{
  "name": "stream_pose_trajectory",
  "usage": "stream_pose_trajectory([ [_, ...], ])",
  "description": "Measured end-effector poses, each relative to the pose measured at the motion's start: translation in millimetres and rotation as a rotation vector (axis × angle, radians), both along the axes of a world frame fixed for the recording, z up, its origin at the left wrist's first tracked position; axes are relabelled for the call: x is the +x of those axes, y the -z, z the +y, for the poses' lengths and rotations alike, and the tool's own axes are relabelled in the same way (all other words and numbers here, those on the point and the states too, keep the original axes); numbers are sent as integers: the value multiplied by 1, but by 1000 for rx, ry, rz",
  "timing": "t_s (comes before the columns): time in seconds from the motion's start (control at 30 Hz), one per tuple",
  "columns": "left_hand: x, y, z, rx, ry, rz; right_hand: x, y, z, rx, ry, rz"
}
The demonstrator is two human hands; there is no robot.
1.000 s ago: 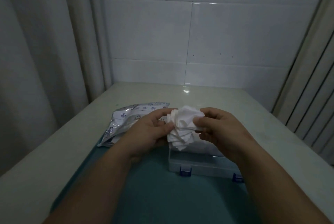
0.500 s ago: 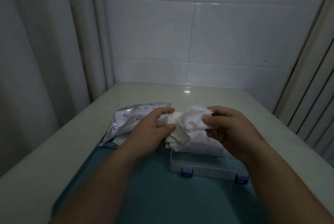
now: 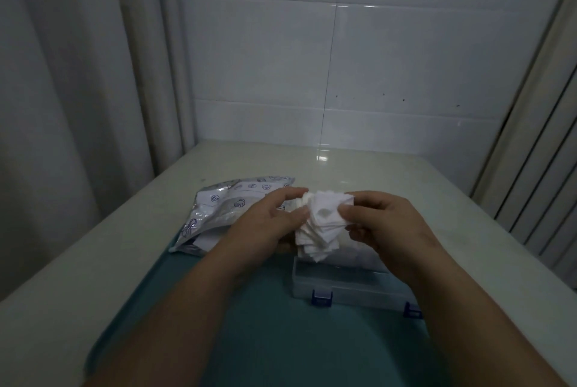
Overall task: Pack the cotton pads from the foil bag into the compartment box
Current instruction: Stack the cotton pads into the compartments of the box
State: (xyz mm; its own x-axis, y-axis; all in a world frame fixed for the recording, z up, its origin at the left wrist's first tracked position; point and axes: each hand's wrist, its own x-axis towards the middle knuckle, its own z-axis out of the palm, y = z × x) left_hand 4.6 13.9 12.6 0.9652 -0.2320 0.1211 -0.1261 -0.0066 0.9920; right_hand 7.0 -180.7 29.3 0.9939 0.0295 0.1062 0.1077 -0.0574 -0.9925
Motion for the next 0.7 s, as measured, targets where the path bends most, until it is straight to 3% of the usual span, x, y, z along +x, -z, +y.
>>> stream_pose_trajectory([
  [0.1,-1,-1,2,130,-7,-56,0,-1,3,9,37,5],
  [0.47,3,5,3,158,64,-51,-4,0,6,-261,34,-171],
  [0.7,0,1,-2,3,22,111,-1,2,6,-320,31,-173],
])
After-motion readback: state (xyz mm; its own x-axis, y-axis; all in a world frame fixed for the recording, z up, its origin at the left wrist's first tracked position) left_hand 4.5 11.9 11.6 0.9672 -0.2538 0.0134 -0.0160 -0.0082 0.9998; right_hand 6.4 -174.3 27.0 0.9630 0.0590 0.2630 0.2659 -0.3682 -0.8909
